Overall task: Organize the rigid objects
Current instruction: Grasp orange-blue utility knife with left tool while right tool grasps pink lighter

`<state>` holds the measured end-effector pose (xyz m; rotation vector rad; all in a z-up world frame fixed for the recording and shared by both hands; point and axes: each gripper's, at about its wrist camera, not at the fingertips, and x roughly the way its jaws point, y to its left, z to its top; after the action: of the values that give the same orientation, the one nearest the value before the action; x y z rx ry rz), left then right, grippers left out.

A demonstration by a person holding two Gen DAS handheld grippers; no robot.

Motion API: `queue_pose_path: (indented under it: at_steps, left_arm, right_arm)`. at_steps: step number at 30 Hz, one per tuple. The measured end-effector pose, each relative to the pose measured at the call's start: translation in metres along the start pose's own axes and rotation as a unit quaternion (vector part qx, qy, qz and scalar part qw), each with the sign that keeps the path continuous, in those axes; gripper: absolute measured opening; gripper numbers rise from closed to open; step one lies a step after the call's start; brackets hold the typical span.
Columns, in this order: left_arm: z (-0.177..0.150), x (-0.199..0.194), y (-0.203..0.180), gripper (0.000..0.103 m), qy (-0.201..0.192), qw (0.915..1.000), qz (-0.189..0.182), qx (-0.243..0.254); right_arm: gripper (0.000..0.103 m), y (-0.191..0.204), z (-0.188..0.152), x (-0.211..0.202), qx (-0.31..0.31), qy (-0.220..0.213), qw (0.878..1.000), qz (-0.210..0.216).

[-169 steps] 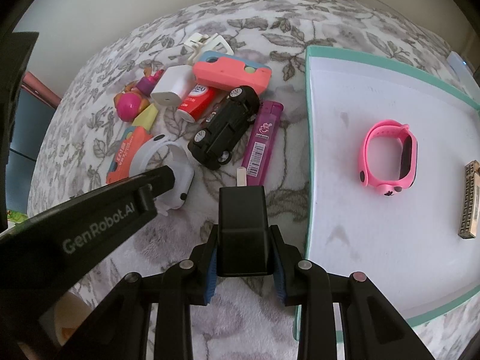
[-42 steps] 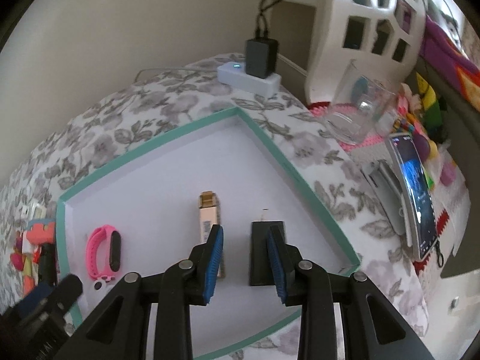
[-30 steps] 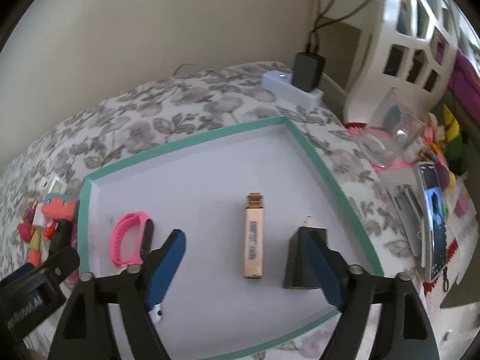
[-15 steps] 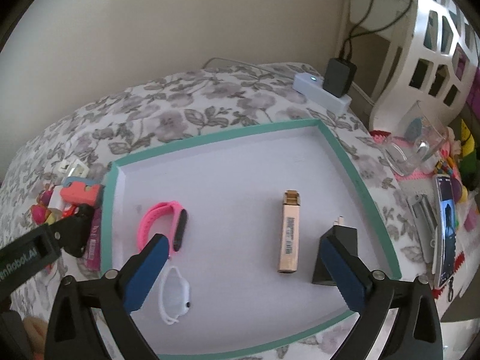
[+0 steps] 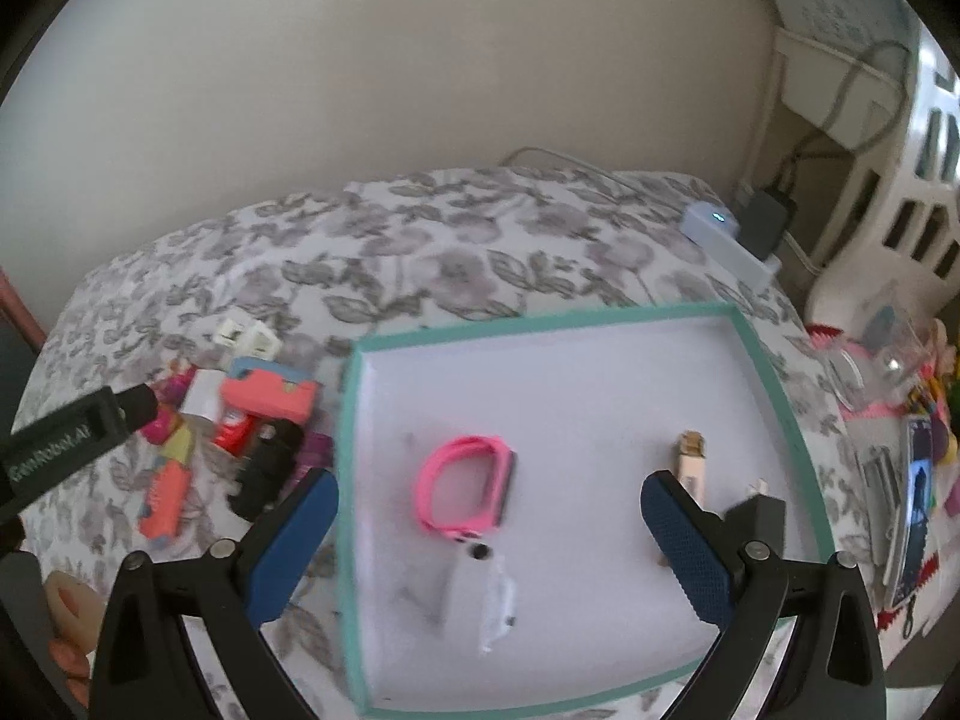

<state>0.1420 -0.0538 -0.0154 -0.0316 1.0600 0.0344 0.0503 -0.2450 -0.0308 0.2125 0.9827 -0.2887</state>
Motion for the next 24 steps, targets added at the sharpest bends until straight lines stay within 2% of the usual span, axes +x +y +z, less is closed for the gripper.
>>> queue_pose_path:
  at_steps: [11,19,24]
  left_arm:
    - [0.022,0.007,0.062,0.093,0.015,0.9985,0.028,-0.045]
    - [0.020,0.032,0.104,0.093,0.063,0.9920,0.044,-0.100]
    - [0.013,0.047,0.108,0.093,0.088,0.9892,0.047,-0.108]
  right_arm:
    - [0.102,0.059,0.021,0.005,-0.045,-0.001,0.998,0.041]
    - [0.102,0.090,0.020,0.030,-0.060,0.023,0.996,0.065]
    - [0.090,0.104,0.015,0.048,-0.063,0.046,0.994,0.079]
